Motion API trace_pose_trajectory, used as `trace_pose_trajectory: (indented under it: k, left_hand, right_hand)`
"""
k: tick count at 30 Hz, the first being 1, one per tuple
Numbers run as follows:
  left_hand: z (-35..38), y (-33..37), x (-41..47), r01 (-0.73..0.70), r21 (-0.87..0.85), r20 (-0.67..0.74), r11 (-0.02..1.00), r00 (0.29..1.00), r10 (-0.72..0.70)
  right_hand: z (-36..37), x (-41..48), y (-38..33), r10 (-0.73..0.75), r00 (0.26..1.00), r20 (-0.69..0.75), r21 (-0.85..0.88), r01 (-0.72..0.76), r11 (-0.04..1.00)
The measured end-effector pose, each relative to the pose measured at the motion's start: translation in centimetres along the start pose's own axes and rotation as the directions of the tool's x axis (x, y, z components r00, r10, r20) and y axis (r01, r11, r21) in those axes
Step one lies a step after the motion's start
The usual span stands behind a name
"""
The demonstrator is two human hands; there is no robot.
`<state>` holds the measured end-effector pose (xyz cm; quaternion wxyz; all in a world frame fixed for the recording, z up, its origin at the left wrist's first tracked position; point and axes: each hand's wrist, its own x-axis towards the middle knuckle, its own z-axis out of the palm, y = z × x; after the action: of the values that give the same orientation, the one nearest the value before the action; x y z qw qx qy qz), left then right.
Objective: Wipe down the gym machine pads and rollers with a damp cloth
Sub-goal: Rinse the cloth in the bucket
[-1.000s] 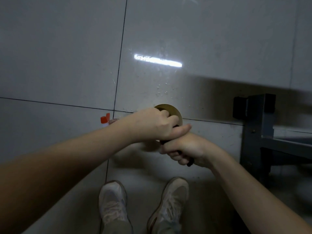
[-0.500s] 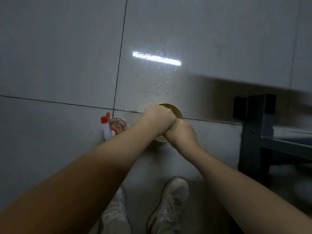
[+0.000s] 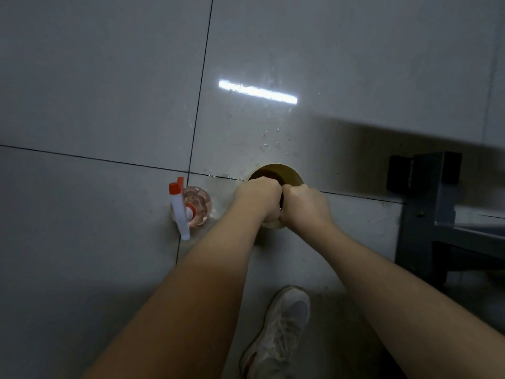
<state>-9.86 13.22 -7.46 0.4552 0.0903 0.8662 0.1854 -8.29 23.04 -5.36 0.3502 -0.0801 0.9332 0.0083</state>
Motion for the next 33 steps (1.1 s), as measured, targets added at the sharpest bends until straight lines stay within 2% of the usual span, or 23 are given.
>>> trace_pose_trajectory:
  k: [5,10,12,15,17,20,23,29,33]
  left_hand:
    - [0.1,0.3,-0.3,0.037,-0.047,0.020,0.998,0.999,-0.036]
    - [0.0,0.6,-0.8,0.049,-0.058,-0.040,0.997,0.998,-0.051]
    - [0.1,0.6,-0.9,0.037,-0.046,-0.060,0.998,0.997,-0.040]
    - [0.6,0.5,-1.7,0.006,-0.035,-0.060,0.999,0.998,-0.008]
    - [1.2,0.3,-2.1,-0.022,-0.028,-0.075,0.999,0.997,0.020]
    - [1.5,0.0,-2.9,-0.044,-0.059,-0.122,0.997,0.992,0.036]
    - [1.0,0.2,-4.6,-0.016,-0.136,-0.161,0.991,0.987,-0.006]
    - [0.4,-0.8,-12.0,0.005,-0.333,-0.329,0.943,0.937,-0.121]
    - [1.8,-3.6,-15.1,0.151,-0.420,-0.253,0.895,0.928,-0.275]
  right_hand:
    - [0.5,-0.1,0.2,-0.042,0.999,-0.014,-0.008,0.042,0.999]
    - [0.2,-0.2,0.4,-0.014,0.999,-0.033,0.000,0.014,1.000]
    - [0.3,-0.3,0.3,0.040,0.999,-0.022,0.050,-0.039,0.998]
    - [1.1,-0.6,0.1,0.173,0.982,0.073,0.219,-0.185,0.958]
    - [1.8,-1.0,0.0,0.206,0.966,0.155,0.356,-0.249,0.900]
    - [1.7,-1.7,0.1,0.167,0.962,0.218,0.562,-0.263,0.784]
    - [0.7,-2.4,0.8,0.146,0.943,0.299,0.704,-0.321,0.633]
    - [-0.3,-4.9,1.6,0.208,0.906,0.369,0.830,-0.422,0.364]
    - [-0.5,-6.0,1.2,0.221,0.901,0.374,0.854,-0.427,0.297]
